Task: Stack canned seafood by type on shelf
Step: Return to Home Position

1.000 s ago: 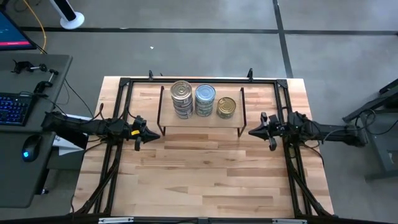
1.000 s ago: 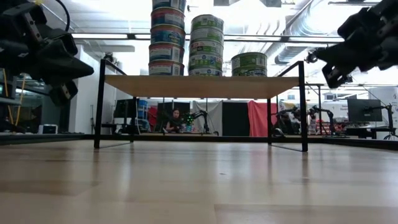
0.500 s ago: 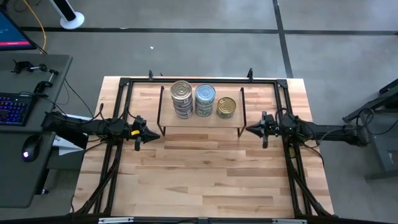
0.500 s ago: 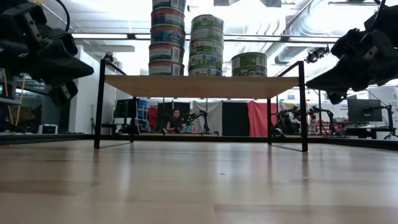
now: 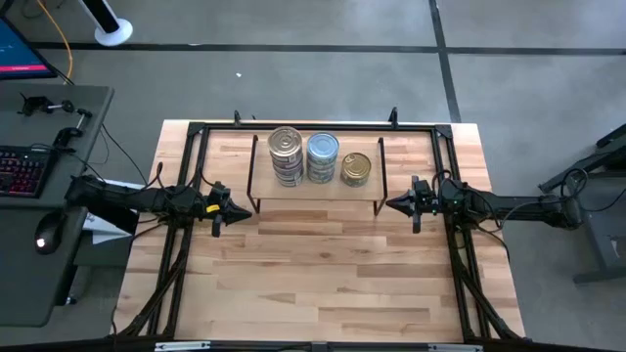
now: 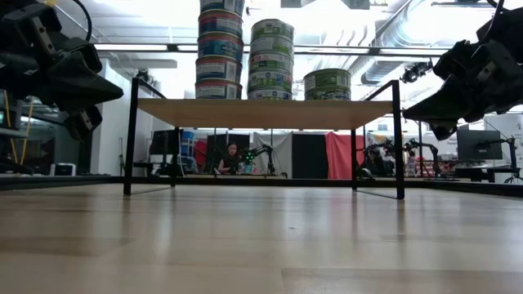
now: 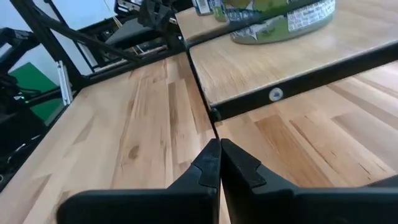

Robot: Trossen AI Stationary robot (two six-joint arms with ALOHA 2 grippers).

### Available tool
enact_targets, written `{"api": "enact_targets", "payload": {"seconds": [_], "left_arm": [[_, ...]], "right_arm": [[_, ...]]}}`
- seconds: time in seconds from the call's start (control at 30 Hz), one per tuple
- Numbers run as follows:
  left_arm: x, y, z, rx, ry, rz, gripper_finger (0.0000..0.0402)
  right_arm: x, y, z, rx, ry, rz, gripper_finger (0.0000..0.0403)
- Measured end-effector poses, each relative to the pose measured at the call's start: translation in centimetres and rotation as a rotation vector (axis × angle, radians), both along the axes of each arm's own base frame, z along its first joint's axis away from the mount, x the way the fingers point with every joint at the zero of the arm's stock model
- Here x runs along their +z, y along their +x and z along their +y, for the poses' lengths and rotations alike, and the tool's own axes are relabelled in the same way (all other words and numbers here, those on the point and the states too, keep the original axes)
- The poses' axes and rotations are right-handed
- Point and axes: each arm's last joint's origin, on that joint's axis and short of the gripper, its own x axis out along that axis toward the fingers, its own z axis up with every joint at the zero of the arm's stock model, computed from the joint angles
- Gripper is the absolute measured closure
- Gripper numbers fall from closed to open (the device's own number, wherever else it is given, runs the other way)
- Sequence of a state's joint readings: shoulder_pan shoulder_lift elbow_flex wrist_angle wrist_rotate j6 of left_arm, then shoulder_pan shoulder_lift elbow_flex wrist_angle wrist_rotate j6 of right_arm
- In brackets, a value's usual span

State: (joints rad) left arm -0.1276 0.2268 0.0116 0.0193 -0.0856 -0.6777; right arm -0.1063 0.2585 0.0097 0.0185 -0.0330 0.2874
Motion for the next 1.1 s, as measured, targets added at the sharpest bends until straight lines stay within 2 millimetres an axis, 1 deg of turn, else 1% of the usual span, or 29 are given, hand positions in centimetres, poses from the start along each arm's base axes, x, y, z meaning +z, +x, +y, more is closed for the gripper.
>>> {"api": "enact_targets", "payload": {"seconds": [0.1,0.33,0.43,0.93,1.0,1.1], "left_arm": [[0.0,0.0,0.0,0.000,0.000,0.000,0.0402],[0.0,0.0,0.0,0.000,0.000,0.000,0.0401],[0.0,0.0,0.0,0.000,0.000,0.003,0.0402],[0.5,-0.3,0.0,0.000,-0.007,-0.053,0.0401],[0.7,-0.4,0.1,-0.001,-0.010,-0.081,0.0402],[1.5,-1.0,0.1,0.000,-0.022,-0.174,0.0401]], "right_arm": [[0.6,-0.3,0.3,0.029,-0.006,-0.064,0.0403],[2.5,-1.4,0.8,0.070,-0.021,-0.291,0.0402],[2.9,-1.4,0.9,0.074,-0.023,-0.332,0.0402],[2.7,-1.3,0.9,0.074,-0.021,-0.307,0.0402],[2.6,-1.3,0.9,0.074,-0.021,-0.296,0.0402],[2.4,-1.3,0.9,0.074,-0.019,-0.281,0.0402]]}}
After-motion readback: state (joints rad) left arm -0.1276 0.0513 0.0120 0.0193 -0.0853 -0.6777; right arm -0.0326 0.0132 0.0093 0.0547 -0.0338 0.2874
